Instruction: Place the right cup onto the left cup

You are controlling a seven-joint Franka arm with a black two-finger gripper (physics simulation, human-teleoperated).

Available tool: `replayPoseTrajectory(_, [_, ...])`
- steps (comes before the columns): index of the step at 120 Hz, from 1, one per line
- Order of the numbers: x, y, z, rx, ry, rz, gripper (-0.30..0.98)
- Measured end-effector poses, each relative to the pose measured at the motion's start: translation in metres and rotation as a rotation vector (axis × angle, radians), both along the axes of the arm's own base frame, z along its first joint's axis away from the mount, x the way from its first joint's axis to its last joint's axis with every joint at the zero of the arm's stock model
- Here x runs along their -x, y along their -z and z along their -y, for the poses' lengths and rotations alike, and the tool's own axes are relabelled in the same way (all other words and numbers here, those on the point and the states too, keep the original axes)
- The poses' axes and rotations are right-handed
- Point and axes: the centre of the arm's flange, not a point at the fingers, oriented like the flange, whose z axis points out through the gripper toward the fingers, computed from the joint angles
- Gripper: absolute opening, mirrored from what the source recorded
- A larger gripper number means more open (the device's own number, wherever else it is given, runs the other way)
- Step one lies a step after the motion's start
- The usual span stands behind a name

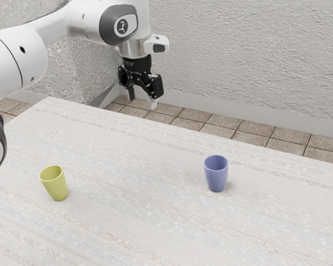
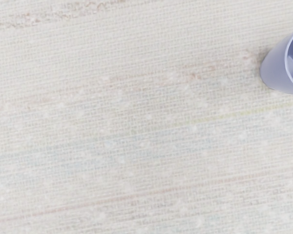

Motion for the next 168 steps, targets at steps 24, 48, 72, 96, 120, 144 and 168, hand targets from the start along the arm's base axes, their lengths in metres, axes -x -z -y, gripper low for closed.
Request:
replayPoseTrajectory(24, [-0.021,0.052,0.031,-0.002,0.044,-0.019,0.66])
replayPoseTrajectory(48, [-0.029,0.082,0.055,0.043,0.018,-0.023,0.66])
replayPoseTrajectory(72, [-0.028,0.1,0.085,0.07,-0.056,-0.029,0.66])
replayPoseTrajectory(96, [-0.023,0.114,0.116,0.07,-0.12,-0.031,0.66])
replayPoseTrajectory(120, [-0.031,0.146,0.118,0.067,-0.195,-0.029,0.66])
replayPoseTrajectory(144, [-0.051,0.17,0.131,0.079,-0.234,-0.012,0.66])
replayPoseTrajectory(168, [-0.056,0.179,0.133,0.081,-0.254,-0.007,0.66])
